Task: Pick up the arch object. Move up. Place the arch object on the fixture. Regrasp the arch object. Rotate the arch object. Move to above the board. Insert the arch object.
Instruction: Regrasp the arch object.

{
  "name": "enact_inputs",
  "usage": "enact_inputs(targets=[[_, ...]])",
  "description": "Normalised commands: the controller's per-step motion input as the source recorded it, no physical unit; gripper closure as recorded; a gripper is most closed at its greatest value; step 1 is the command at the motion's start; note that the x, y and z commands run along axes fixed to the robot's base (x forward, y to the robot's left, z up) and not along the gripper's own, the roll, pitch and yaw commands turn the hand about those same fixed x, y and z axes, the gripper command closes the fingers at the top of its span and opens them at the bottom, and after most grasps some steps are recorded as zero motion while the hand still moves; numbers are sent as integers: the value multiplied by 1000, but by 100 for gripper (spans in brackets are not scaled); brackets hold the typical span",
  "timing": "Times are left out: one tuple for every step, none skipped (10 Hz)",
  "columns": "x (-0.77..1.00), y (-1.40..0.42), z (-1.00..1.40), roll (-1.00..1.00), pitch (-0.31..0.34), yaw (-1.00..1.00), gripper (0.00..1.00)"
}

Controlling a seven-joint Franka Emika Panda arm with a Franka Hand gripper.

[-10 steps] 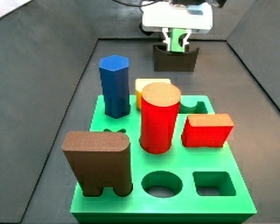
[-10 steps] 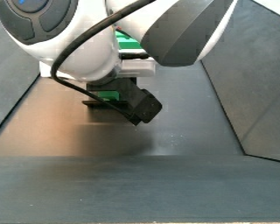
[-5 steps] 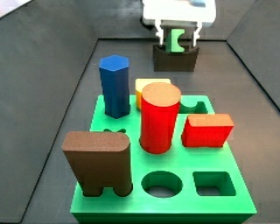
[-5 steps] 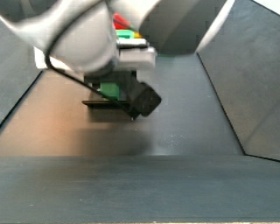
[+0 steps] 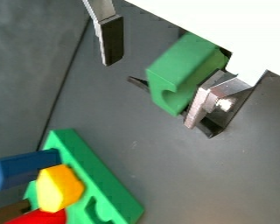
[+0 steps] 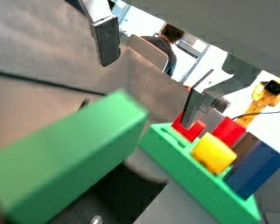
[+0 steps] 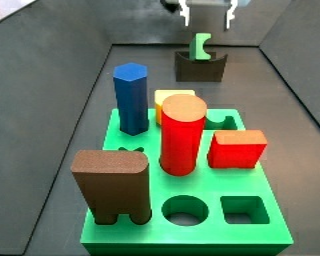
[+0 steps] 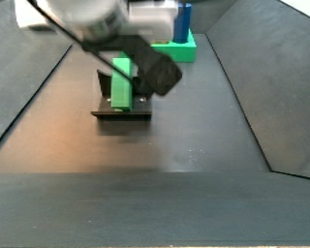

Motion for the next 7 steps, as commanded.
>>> enact_inputs(targets=[[-27,5,268,46,28,-29,0],[-122,-834,964,1000,32,32,0],[-113,-789,853,1000,29,33,0],[-124,-666,716,1000,18,32,0],[-130,-569,594,1000,12,31,0],[-100,-356,318,1000,6,31,0],[-67,-182,106,1000,5,32,0]])
